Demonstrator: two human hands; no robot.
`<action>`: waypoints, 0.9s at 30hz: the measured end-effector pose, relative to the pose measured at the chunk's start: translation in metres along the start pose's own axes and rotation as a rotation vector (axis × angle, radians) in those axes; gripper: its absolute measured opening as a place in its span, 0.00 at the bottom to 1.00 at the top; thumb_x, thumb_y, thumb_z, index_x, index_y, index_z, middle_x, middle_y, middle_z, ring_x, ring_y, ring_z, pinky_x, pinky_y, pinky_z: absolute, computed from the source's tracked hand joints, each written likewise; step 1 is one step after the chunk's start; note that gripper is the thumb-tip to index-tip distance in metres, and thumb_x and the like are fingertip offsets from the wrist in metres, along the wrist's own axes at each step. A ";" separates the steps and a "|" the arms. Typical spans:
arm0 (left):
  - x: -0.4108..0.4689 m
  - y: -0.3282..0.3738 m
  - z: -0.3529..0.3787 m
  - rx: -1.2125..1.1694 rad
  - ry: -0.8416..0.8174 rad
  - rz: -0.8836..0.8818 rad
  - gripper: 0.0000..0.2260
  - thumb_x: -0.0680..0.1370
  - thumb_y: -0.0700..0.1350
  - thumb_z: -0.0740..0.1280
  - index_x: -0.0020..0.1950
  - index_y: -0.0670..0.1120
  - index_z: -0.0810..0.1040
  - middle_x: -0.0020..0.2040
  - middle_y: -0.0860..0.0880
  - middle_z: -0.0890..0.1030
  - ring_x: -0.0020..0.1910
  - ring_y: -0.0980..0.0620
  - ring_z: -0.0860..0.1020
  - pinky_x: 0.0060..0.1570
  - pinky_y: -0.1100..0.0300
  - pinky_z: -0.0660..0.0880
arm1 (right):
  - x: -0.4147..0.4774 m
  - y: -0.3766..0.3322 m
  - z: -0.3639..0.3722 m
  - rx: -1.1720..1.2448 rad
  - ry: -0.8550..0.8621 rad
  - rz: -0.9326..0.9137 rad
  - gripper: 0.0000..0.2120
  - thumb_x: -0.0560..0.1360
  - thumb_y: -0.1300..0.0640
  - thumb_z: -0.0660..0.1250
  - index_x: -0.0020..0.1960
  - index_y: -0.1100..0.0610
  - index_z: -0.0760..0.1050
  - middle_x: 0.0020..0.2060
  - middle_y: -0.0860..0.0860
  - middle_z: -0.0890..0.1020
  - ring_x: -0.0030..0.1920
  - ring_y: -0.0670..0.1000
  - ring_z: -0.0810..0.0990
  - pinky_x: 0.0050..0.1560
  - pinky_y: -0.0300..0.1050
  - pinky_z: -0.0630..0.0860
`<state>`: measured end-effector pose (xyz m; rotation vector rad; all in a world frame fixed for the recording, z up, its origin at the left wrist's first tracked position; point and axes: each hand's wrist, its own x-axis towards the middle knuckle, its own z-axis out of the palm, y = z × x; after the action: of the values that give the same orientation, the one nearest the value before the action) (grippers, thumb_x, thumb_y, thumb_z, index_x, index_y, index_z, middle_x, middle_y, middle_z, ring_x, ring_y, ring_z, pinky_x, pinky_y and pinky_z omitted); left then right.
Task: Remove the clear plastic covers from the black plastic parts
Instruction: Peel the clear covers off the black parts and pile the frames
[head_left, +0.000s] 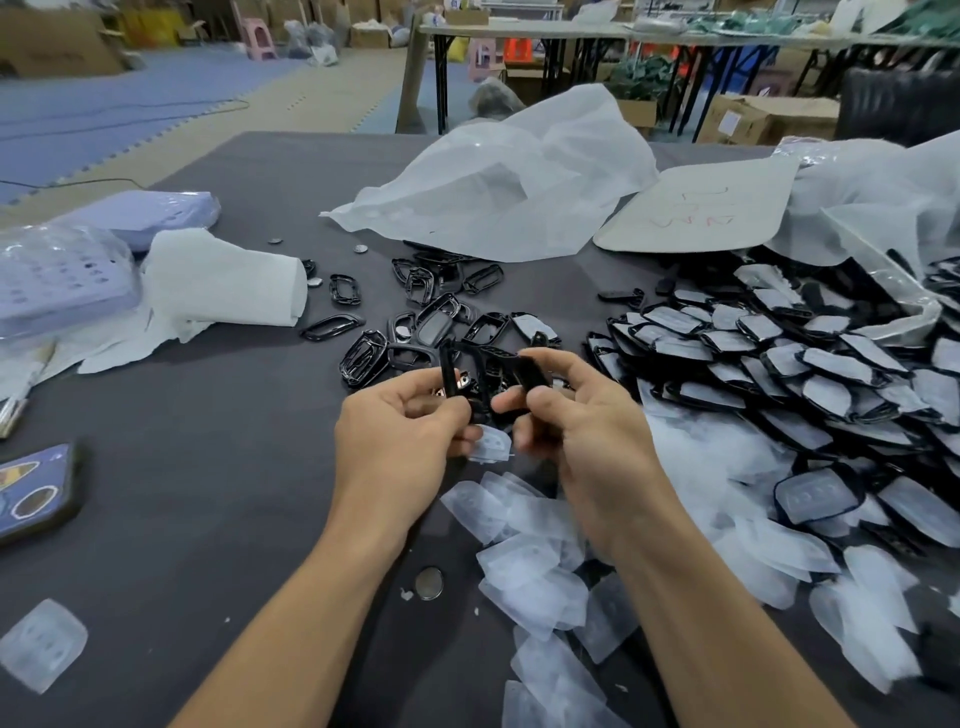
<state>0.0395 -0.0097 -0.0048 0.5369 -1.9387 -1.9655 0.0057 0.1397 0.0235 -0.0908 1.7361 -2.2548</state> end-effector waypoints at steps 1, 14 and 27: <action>0.000 0.000 -0.001 -0.007 0.000 -0.005 0.14 0.73 0.38 0.74 0.58 0.46 0.85 0.40 0.46 0.88 0.38 0.47 0.87 0.43 0.53 0.85 | -0.001 0.001 0.001 -0.026 -0.007 -0.015 0.10 0.82 0.70 0.59 0.56 0.57 0.73 0.39 0.56 0.86 0.27 0.48 0.76 0.30 0.41 0.72; -0.004 0.007 0.001 -0.045 -0.049 0.018 0.08 0.76 0.36 0.74 0.54 0.44 0.85 0.37 0.44 0.87 0.33 0.48 0.86 0.36 0.59 0.81 | -0.006 0.000 0.007 -0.003 0.037 -0.032 0.10 0.78 0.67 0.70 0.40 0.57 0.77 0.34 0.61 0.84 0.25 0.51 0.79 0.26 0.40 0.71; -0.015 0.015 0.003 -0.113 -0.181 0.038 0.11 0.73 0.33 0.77 0.41 0.49 0.88 0.37 0.41 0.87 0.36 0.48 0.86 0.35 0.63 0.80 | -0.010 0.011 0.014 -0.337 0.365 -0.250 0.09 0.73 0.57 0.77 0.35 0.54 0.83 0.28 0.52 0.84 0.33 0.57 0.83 0.33 0.48 0.82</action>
<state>0.0507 -0.0001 0.0106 0.3002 -1.9093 -2.1493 0.0204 0.1270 0.0175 0.0391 2.4100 -2.2263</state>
